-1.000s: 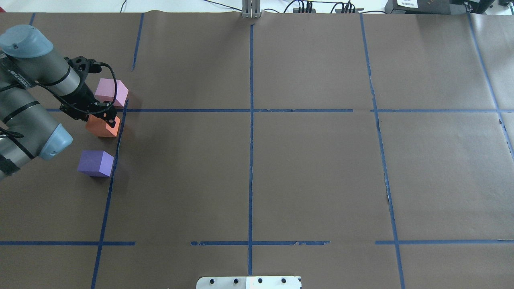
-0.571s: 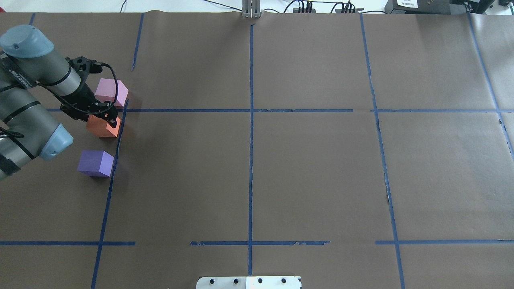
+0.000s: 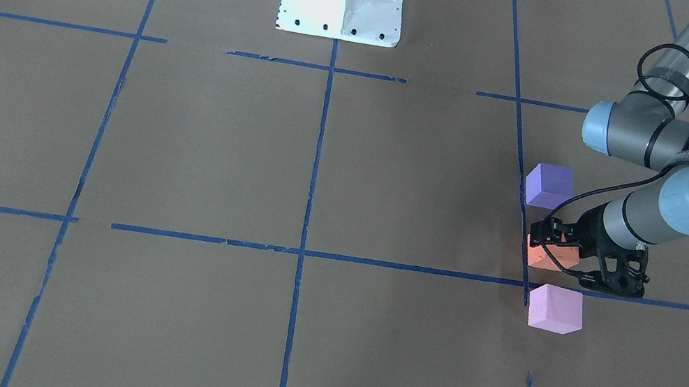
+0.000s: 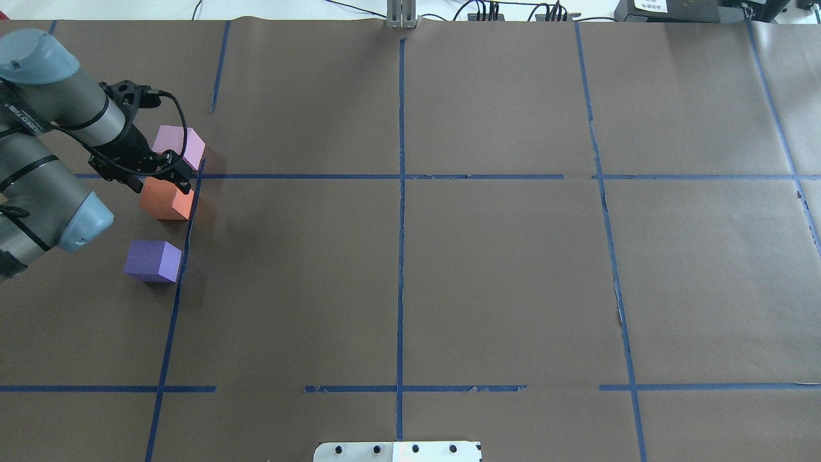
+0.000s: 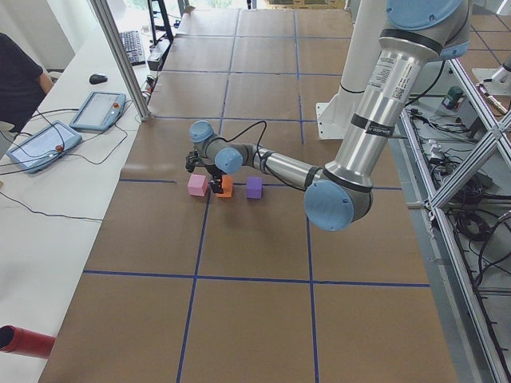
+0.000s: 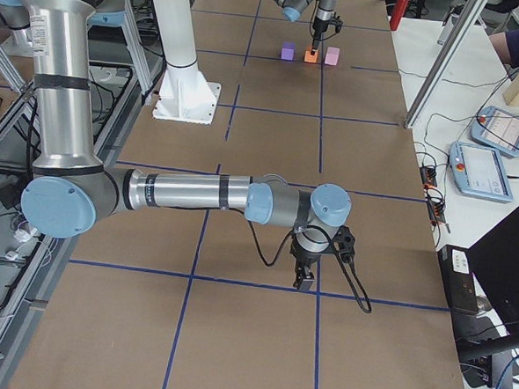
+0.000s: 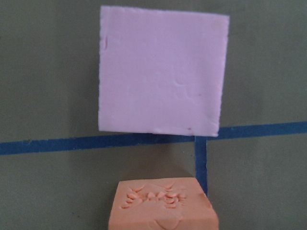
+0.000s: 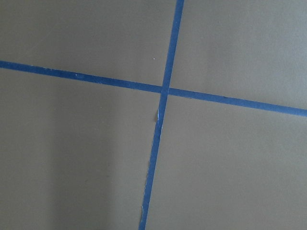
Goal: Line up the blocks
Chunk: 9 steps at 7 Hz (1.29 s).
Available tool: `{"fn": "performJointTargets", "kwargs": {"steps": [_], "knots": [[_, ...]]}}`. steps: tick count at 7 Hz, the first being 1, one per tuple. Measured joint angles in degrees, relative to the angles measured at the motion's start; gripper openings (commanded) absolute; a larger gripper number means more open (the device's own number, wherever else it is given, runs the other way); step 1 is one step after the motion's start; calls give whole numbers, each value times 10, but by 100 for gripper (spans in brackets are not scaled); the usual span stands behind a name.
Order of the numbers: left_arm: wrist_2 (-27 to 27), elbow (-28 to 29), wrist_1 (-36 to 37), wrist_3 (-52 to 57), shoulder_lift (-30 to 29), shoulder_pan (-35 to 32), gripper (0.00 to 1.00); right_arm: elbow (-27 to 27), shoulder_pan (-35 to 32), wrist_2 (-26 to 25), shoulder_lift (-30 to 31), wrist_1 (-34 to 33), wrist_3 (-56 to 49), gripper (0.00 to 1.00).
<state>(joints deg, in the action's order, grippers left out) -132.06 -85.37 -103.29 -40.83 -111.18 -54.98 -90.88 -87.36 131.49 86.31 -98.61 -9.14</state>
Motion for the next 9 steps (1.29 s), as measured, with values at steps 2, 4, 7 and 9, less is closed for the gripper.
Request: {"fn": "performJointTargets", "kwargs": {"steps": [2, 4, 7, 9], "knots": [[1, -73, 59, 5, 9, -33, 100, 0, 0, 0, 0, 0, 0, 100], [1, -115, 89, 9, 17, -87, 100, 0, 0, 0, 0, 0, 0, 100], [-4, -142, 62, 9, 105, -155, 100, 0, 0, 0, 0, 0, 0, 100], [-7, -120, 40, 22, 143, -194, 100, 0, 0, 0, 0, 0, 0, 100]]}}
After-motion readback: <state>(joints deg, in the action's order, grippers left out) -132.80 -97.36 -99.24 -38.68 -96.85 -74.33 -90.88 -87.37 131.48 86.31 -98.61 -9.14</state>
